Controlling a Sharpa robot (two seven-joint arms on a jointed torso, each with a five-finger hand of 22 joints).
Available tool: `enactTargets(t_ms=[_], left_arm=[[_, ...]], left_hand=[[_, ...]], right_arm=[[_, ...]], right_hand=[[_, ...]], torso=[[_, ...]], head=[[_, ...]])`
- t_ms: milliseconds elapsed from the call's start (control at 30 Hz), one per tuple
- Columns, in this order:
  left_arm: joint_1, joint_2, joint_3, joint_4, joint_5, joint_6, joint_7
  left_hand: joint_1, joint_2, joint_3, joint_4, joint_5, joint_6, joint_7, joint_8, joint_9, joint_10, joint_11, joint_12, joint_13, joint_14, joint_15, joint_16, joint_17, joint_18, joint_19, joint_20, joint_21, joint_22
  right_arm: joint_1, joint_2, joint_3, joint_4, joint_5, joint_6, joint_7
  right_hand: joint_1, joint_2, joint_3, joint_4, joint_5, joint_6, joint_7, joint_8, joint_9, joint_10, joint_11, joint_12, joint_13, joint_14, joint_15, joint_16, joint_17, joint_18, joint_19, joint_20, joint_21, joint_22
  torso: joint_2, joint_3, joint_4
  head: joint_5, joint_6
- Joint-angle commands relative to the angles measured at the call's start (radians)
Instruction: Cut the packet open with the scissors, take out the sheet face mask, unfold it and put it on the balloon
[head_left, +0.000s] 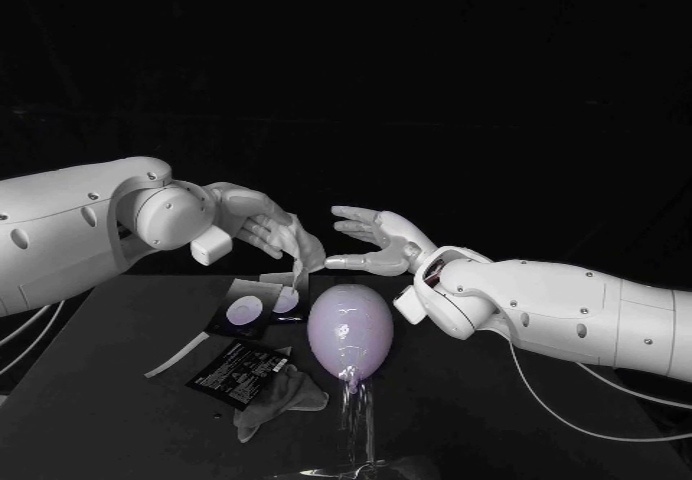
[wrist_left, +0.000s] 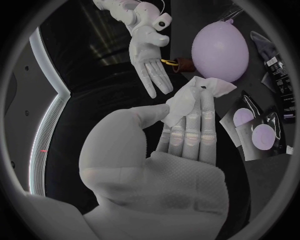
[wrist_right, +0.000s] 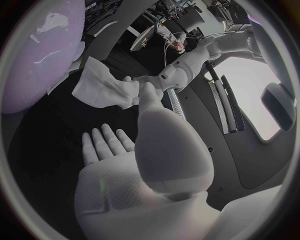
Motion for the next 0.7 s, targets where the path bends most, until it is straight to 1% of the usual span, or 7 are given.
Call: enactTargets(t_ms=[33,67,133,333,500,533,700], left_arm=[[-0.002,0.009,0.004,0.005,0.068,-0.163,0.074],[-0.003,0.013,0.005,0.005,0.072,-0.175,0.078],[-0.004,0.020,0.006,0.005,0.076,-0.182,0.079],[-0.005,0.035,0.007,0.005,0.081,-0.167,0.070],[-0.006,0.045,0.007,0.006,0.086,-0.158,0.070],[-0.006,0.046,0.007,0.006,0.087,-0.159,0.070],[-0.006,0.054,0.008,0.007,0.090,-0.174,0.079]], left_hand=[[0.021,0.001,-0.009,0.001,-0.004,-0.005,0.004,-0.004,0.198,-0.006,0.000,-0.006,-0.003,0.007,0.003,-0.021,-0.010,0.016,0.017,0.000,-0.010,-0.008],[0.027,0.000,-0.012,0.000,-0.004,-0.005,0.005,-0.005,0.199,-0.006,0.001,-0.008,-0.004,0.012,0.003,-0.029,-0.015,0.016,0.023,-0.003,-0.014,-0.011],[0.040,-0.002,-0.016,0.001,-0.004,-0.009,0.009,-0.011,0.202,-0.010,0.003,-0.013,-0.007,0.023,0.005,-0.052,-0.027,0.016,0.032,-0.006,-0.025,-0.021],[0.065,0.001,-0.032,0.006,-0.005,-0.019,0.016,-0.024,0.208,-0.017,0.008,-0.022,-0.015,0.056,0.006,-0.102,-0.051,0.016,0.058,-0.010,-0.047,-0.041],[0.082,0.006,-0.049,0.005,-0.006,-0.027,0.019,-0.032,0.211,-0.017,0.010,-0.026,-0.018,0.073,0.006,-0.129,-0.060,0.015,0.070,-0.013,-0.056,-0.050],[0.090,0.009,-0.053,0.003,-0.006,-0.035,0.022,-0.038,0.210,-0.016,0.011,-0.026,-0.019,0.078,0.006,-0.135,-0.062,0.015,0.074,-0.015,-0.058,-0.052],[0.113,0.015,-0.070,-0.003,-0.007,-0.043,0.027,-0.049,0.208,-0.016,0.014,-0.033,-0.024,0.089,0.008,-0.160,-0.069,0.015,0.081,-0.017,-0.063,-0.057]], right_arm=[[-0.002,0.012,0.001,-0.006,-0.057,-0.038,0.015],[-0.003,0.020,0.001,-0.009,-0.062,-0.046,0.012],[-0.004,0.031,0.001,-0.012,-0.069,-0.061,0.008],[-0.009,0.061,0.001,-0.026,-0.078,-0.081,-0.018],[-0.011,0.086,0.001,-0.049,-0.069,-0.084,-0.039],[-0.011,0.090,0.001,-0.052,-0.066,-0.085,-0.041],[-0.013,0.113,0.001,-0.078,-0.037,-0.098,-0.046]], right_hand=[[0.015,-0.033,0.004,0.053,0.001,-0.037,0.154,-0.005,-0.012,-0.053,-0.002,-0.005,-0.003,-0.040,-0.003,-0.007,-0.004,-0.007,-0.016,0.000,-0.007,-0.002],[0.020,-0.044,0.000,0.056,0.003,-0.054,0.153,-0.007,-0.017,-0.076,-0.004,-0.008,-0.005,-0.056,-0.004,-0.009,-0.005,-0.006,-0.021,-0.001,-0.008,-0.003],[0.021,-0.053,-0.006,0.057,0.003,-0.070,0.153,-0.008,-0.022,-0.099,-0.005,-0.009,-0.006,-0.075,-0.005,-0.010,-0.007,-0.005,-0.021,-0.001,-0.008,-0.003],[0.021,-0.060,-0.010,0.058,0.003,-0.088,0.153,-0.008,-0.028,-0.132,-0.002,-0.011,-0.008,-0.096,-0.003,-0.011,-0.008,-0.004,-0.021,-0.001,-0.007,-0.002],[0.018,-0.055,-0.008,0.058,0.002,-0.099,0.154,-0.009,-0.031,-0.146,0.001,-0.012,-0.009,-0.104,0.001,-0.012,-0.009,-0.006,-0.021,0.000,-0.006,-0.002],[0.019,-0.050,-0.004,0.057,0.002,-0.109,0.155,-0.010,-0.034,-0.158,0.004,-0.013,-0.010,-0.107,0.005,-0.011,-0.009,-0.008,-0.022,0.000,-0.006,-0.002],[0.021,-0.046,0.004,0.057,0.002,-0.115,0.156,-0.011,-0.036,-0.164,0.006,-0.013,-0.011,-0.111,0.008,-0.012,-0.009,-0.011,-0.023,0.000,-0.006,-0.002]], torso=[[0.000,0.0010,0.0010],[0.001,0.0013,0.0010],[0.000,0.0011,0.0011],[-0.001,0.0007,0.0018],[-0.001,0.0001,0.0021],[-0.001,0.0001,0.0020],[0.000,0.0001,0.0027]], head=[[-0.003,-0.004],[-0.005,-0.004],[-0.006,-0.006],[-0.009,-0.008],[-0.010,-0.006],[-0.010,-0.005],[-0.011,-0.004]])
